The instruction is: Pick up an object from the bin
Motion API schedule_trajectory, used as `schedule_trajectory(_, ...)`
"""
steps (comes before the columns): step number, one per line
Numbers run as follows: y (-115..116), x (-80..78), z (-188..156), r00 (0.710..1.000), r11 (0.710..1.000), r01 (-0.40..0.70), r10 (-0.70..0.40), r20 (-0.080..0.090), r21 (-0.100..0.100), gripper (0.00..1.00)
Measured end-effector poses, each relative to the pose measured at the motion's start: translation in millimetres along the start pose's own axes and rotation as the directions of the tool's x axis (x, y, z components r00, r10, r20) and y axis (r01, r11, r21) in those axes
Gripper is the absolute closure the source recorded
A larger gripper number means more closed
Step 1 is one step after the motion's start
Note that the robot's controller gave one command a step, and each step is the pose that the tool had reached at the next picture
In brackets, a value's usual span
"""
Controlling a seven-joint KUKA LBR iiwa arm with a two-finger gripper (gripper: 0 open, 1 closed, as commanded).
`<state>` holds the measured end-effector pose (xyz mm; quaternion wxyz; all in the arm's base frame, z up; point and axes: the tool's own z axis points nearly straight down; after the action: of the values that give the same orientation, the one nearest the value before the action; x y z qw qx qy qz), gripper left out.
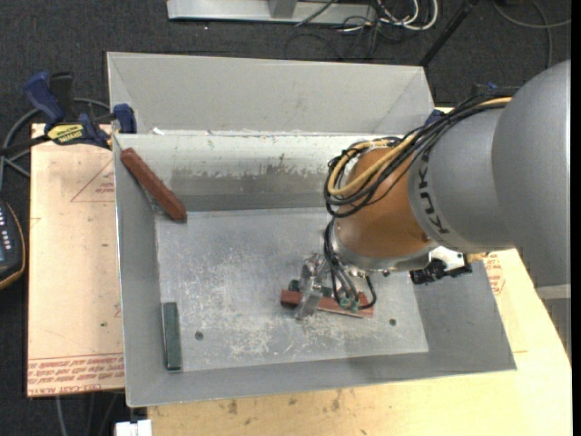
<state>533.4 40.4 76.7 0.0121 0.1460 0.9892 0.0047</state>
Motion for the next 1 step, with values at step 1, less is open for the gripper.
schedule_trajectory(1, 0.0, -0.1, 0.1, 1.000, 1.000, 0.000, 0.000, 0.000, 0.000, 1.00)
